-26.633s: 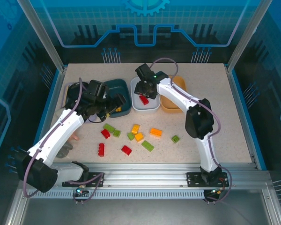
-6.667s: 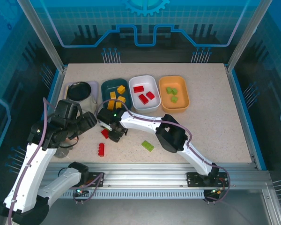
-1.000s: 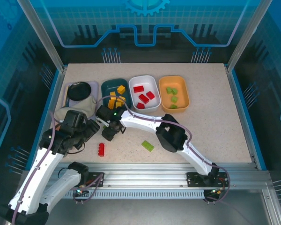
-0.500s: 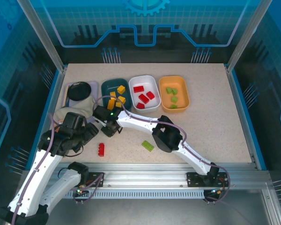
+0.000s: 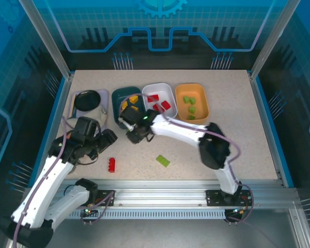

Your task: Sort the legos into containers by color

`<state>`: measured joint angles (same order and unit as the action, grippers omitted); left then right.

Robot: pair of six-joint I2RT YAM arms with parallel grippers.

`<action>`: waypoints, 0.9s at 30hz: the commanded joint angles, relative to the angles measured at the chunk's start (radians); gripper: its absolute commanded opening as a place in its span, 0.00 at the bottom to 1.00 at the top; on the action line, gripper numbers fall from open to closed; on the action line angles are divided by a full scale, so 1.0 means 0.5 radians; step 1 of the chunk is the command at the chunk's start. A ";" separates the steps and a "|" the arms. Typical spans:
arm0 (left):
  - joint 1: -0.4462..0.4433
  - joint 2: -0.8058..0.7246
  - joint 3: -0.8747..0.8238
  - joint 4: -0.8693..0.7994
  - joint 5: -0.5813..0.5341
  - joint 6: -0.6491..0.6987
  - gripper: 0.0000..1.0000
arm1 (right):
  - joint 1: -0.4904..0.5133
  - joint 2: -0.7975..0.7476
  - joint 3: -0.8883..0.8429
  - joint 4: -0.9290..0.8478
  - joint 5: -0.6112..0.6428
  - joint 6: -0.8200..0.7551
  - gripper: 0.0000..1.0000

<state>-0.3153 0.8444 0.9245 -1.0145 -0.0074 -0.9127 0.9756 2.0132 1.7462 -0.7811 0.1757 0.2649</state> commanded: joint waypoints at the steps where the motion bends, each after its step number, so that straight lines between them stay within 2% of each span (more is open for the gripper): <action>1: -0.165 0.260 0.125 0.365 0.166 0.098 0.81 | -0.292 -0.363 -0.299 -0.005 0.024 0.156 0.25; 6: -0.458 0.849 0.442 0.609 0.201 0.184 0.82 | -0.803 -0.639 -0.598 -0.093 0.036 0.216 0.26; 11: -0.581 1.346 0.823 0.642 0.225 0.261 0.81 | -1.162 -0.485 -0.491 -0.182 -0.043 0.256 0.27; 15: -0.592 1.569 1.011 0.629 0.233 0.261 0.81 | -1.252 -0.211 -0.285 -0.145 -0.207 0.187 0.27; 21: -0.592 1.682 1.135 0.554 0.205 0.265 0.81 | -1.359 0.171 0.022 -0.280 -0.375 0.133 0.31; 27: -0.590 1.619 1.118 0.337 0.077 0.211 0.81 | -1.410 0.281 0.112 -0.322 -0.435 0.092 0.43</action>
<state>-0.6079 1.6817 1.4696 -0.7521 0.0719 -0.8066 0.2840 2.1426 1.7611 -0.8940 0.0044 0.3294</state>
